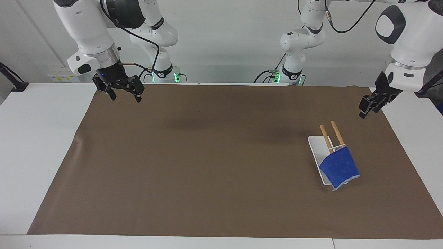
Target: Right arm passes towel to left arm to hang
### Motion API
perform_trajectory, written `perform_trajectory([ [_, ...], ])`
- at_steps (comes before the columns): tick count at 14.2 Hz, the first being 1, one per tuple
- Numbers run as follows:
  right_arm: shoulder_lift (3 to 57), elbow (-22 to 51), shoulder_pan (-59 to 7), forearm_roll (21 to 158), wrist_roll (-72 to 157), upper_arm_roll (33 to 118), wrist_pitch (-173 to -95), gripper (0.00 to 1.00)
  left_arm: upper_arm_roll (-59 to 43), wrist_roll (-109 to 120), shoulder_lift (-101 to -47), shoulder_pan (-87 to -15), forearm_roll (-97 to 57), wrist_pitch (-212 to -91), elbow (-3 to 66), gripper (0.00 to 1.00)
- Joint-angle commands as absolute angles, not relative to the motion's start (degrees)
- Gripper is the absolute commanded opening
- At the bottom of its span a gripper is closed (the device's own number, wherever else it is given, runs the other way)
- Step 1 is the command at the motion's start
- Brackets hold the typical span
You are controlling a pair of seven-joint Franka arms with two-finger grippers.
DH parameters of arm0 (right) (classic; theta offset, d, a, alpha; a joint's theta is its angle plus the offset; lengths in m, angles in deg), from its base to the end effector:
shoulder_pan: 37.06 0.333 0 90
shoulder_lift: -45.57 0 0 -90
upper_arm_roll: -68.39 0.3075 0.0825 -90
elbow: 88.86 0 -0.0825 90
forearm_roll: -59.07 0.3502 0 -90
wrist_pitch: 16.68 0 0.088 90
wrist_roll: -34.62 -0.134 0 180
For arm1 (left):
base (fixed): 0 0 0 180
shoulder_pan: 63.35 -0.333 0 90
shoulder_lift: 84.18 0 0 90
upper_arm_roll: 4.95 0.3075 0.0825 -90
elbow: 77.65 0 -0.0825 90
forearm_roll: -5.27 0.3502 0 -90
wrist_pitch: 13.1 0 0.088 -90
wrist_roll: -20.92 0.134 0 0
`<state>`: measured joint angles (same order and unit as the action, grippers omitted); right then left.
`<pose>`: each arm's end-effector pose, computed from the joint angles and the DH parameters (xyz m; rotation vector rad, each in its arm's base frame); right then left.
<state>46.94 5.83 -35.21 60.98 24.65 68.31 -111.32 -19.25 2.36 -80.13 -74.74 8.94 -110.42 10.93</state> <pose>0.5202 0.0203 0.5726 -3.0978 0.2257 -0.0303 0.5557 -0.0159 0.5752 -3.0803 -0.4168 -0.1419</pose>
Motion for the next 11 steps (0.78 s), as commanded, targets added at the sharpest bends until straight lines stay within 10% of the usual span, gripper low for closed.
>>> perform_trajectory([
  [1,46.89,5.71,-35.57,60.56,25.48,68.3,-110.73,1.0,-18.66,3.87,-79.16,-70.75,10.19,-109.25,9.62,0.62],
  [11,46.89,5.71,-35.57,60.56,25.48,68.3,-110.73,1.0,-18.31,4.04,-82.33,-70.91,9.92,-115.92,17.01,1.0],
])
